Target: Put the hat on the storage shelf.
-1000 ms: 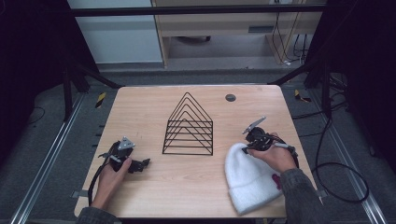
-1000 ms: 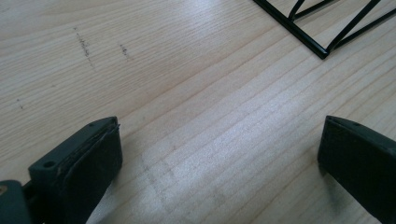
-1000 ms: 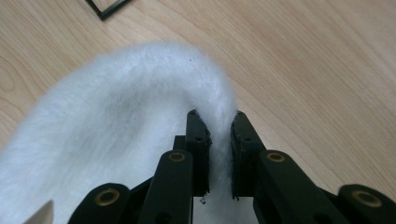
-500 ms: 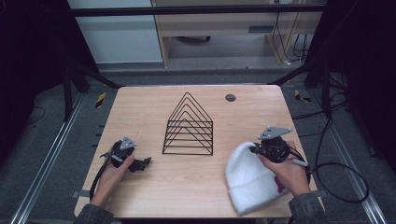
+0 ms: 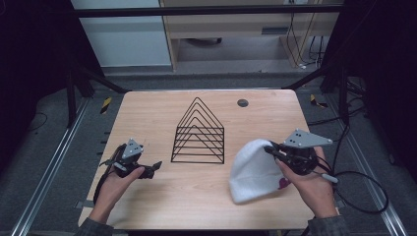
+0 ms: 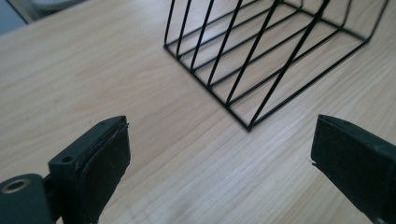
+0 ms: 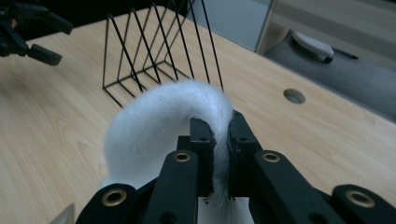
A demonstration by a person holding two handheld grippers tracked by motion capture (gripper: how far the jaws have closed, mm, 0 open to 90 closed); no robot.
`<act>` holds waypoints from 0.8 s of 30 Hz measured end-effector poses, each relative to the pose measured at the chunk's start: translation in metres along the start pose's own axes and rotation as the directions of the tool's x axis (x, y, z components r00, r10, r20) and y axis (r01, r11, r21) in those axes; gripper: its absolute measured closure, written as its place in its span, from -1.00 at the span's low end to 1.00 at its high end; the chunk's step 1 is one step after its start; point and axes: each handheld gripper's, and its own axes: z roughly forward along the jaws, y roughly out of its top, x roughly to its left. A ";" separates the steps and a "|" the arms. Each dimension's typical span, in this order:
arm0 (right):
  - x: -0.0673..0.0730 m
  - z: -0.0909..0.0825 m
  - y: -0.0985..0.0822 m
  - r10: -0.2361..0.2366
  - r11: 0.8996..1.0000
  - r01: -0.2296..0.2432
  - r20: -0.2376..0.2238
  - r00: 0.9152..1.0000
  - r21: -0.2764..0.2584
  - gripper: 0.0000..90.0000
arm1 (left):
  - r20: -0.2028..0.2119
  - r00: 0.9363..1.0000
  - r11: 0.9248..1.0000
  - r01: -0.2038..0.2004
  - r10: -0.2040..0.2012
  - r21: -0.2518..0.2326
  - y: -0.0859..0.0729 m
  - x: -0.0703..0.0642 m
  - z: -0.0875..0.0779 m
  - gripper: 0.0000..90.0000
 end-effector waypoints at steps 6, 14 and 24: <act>0.004 -0.004 0.026 -0.036 0.999 0.036 0.017 0.999 -0.024 0.86 | 0.019 1.000 0.997 -0.022 0.023 -0.071 0.024 -0.007 -0.019 -0.90; -0.001 -0.003 0.062 -0.021 0.998 0.025 0.062 0.998 -0.064 0.86 | 0.055 0.997 0.994 -0.050 0.055 -0.095 0.061 -0.007 -0.033 -0.90; -0.011 -0.005 0.102 -0.017 0.993 0.031 0.119 0.993 -0.113 0.86 | 0.082 0.991 0.990 -0.102 0.110 -0.095 0.088 -0.011 -0.036 -0.90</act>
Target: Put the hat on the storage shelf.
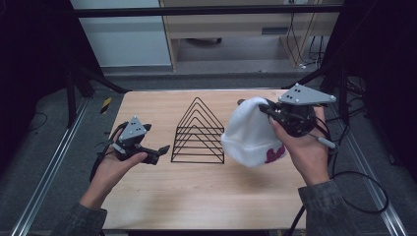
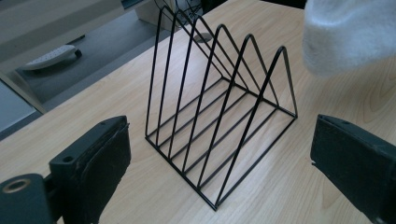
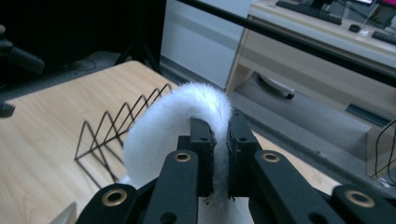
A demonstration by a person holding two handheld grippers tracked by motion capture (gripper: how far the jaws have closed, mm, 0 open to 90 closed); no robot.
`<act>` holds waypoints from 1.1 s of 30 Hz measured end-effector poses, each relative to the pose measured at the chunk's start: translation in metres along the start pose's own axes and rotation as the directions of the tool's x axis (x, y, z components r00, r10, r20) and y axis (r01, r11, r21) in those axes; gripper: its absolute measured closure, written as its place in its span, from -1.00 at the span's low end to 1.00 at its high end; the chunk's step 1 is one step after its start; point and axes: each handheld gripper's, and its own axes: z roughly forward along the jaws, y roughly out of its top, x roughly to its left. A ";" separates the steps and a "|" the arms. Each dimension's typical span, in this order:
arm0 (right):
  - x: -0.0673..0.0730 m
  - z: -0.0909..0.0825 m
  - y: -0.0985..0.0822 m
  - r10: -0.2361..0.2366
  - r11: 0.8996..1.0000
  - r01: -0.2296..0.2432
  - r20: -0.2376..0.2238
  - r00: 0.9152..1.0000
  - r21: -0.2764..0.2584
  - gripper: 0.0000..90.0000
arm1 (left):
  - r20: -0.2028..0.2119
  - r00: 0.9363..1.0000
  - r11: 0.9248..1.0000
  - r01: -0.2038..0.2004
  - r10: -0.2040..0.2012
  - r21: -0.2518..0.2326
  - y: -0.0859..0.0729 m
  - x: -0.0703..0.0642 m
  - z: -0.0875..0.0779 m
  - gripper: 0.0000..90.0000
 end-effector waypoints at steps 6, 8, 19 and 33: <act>-0.006 0.007 0.016 0.005 1.000 -0.005 0.020 1.000 -0.023 0.86 | 0.037 0.999 0.999 -0.009 0.010 -0.033 0.019 0.005 0.008 -0.90; -0.008 0.010 0.021 0.003 1.000 -0.002 0.028 1.000 -0.026 0.86 | 0.040 0.999 0.999 -0.009 0.011 -0.049 0.026 0.006 0.009 -0.89; -0.010 0.018 0.048 0.012 0.997 -0.008 0.049 0.999 -0.080 0.86 | 0.047 0.999 0.998 -0.004 0.007 -0.061 0.038 0.001 0.015 -0.83; -0.001 0.018 0.083 -0.003 0.987 0.009 0.038 0.999 -0.159 0.86 | 0.054 0.997 0.996 -0.059 0.063 -0.065 0.084 -0.013 0.024 -0.71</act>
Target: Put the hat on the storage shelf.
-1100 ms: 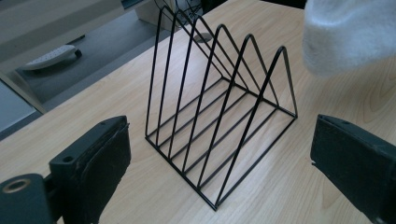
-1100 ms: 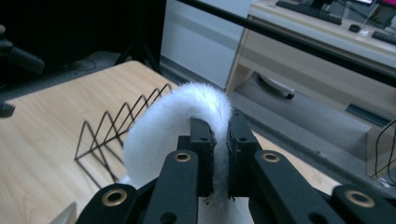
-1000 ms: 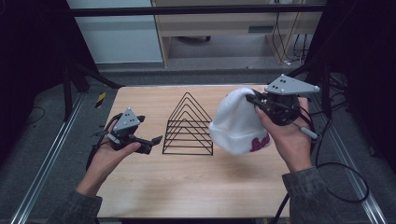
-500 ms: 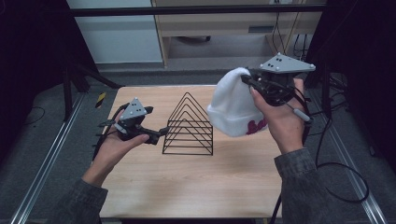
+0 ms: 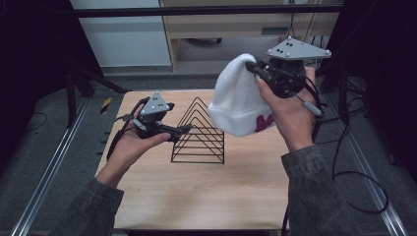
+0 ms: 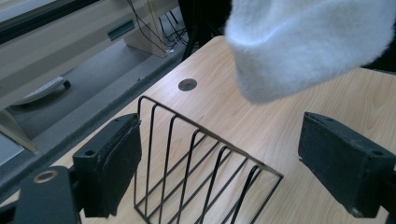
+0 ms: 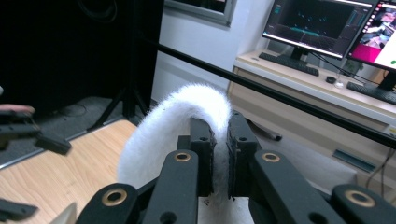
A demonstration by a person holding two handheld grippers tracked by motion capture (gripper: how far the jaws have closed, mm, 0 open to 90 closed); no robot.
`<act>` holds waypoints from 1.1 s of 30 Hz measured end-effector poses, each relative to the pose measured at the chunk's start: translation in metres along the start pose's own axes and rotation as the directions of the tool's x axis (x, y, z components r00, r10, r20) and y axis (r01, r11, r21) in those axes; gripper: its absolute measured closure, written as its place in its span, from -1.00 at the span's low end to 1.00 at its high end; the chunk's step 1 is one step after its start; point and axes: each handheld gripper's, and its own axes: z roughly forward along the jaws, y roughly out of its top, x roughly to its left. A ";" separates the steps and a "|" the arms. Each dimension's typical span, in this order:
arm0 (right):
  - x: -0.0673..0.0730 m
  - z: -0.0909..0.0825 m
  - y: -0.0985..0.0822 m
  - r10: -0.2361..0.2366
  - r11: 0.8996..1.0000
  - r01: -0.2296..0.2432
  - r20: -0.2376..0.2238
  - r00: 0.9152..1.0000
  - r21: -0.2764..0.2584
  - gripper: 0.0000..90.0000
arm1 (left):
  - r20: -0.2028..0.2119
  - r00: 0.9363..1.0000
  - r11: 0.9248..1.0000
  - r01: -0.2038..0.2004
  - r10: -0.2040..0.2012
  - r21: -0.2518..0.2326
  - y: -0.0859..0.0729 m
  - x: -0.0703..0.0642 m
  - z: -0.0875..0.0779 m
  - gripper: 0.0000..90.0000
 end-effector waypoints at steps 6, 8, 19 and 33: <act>0.004 0.008 0.006 0.001 1.000 -0.002 -0.015 1.000 -0.012 0.86 | 0.006 1.000 1.000 -0.015 0.015 0.002 0.004 -0.003 0.004 -0.67; 0.006 0.010 0.007 0.005 1.000 -0.005 -0.020 1.000 -0.014 0.86 | 0.004 1.000 1.000 -0.012 0.012 0.005 0.003 -0.002 0.004 -0.66; 0.024 0.023 0.019 -0.002 1.000 0.000 -0.065 0.998 -0.031 0.86 | 0.030 1.000 1.000 0.008 -0.008 0.006 0.001 0.002 0.022 -0.66; 0.044 0.037 0.017 -0.021 0.999 0.018 -0.122 0.992 -0.027 0.86 | 0.057 0.998 0.999 0.038 -0.039 0.023 -0.005 0.009 0.034 0.52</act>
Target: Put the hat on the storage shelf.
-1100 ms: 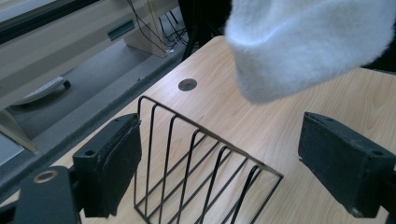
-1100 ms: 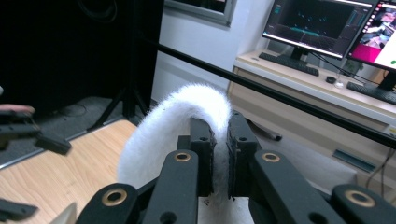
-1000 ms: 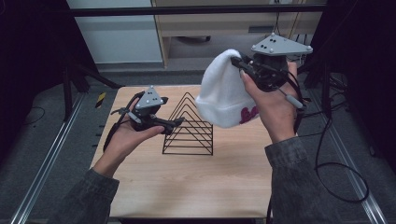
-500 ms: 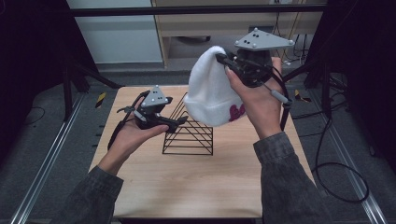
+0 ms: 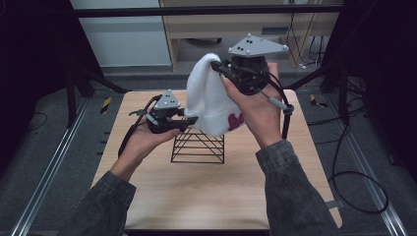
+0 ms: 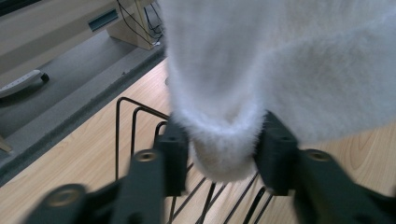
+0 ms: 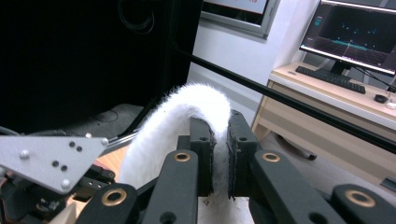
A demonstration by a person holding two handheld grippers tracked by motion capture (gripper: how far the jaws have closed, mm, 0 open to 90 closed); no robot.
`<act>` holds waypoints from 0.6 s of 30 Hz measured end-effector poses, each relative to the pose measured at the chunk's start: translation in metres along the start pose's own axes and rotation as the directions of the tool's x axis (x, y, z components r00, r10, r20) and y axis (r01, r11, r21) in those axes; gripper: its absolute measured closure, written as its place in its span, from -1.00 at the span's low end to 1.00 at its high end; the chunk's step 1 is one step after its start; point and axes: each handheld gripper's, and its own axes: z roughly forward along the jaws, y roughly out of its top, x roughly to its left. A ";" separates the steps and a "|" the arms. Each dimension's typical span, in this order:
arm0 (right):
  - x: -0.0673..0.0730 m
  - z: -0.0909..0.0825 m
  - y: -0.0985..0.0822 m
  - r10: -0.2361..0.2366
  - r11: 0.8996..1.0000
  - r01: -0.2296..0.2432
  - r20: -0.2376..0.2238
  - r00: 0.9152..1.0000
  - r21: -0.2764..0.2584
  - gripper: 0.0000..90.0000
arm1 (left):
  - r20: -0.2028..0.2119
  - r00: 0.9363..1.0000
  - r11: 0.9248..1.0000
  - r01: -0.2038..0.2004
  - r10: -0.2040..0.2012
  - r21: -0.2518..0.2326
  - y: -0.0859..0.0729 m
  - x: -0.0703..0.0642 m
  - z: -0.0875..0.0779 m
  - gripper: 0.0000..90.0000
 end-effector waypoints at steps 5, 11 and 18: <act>-0.008 -0.001 -0.008 0.018 1.000 -0.018 0.012 1.000 0.014 0.86 | -0.031 0.999 1.000 0.016 -0.016 -0.005 -0.003 0.003 -0.011 0.66; -0.016 0.001 -0.011 0.030 0.999 -0.031 0.035 0.999 0.028 0.85 | -0.064 0.997 0.998 0.040 -0.042 -0.039 -0.002 0.007 -0.031 0.69; -0.021 0.016 -0.017 0.034 0.997 -0.038 0.052 0.998 0.070 0.85 | -0.088 0.995 0.998 0.047 -0.051 -0.040 -0.004 0.012 -0.044 0.72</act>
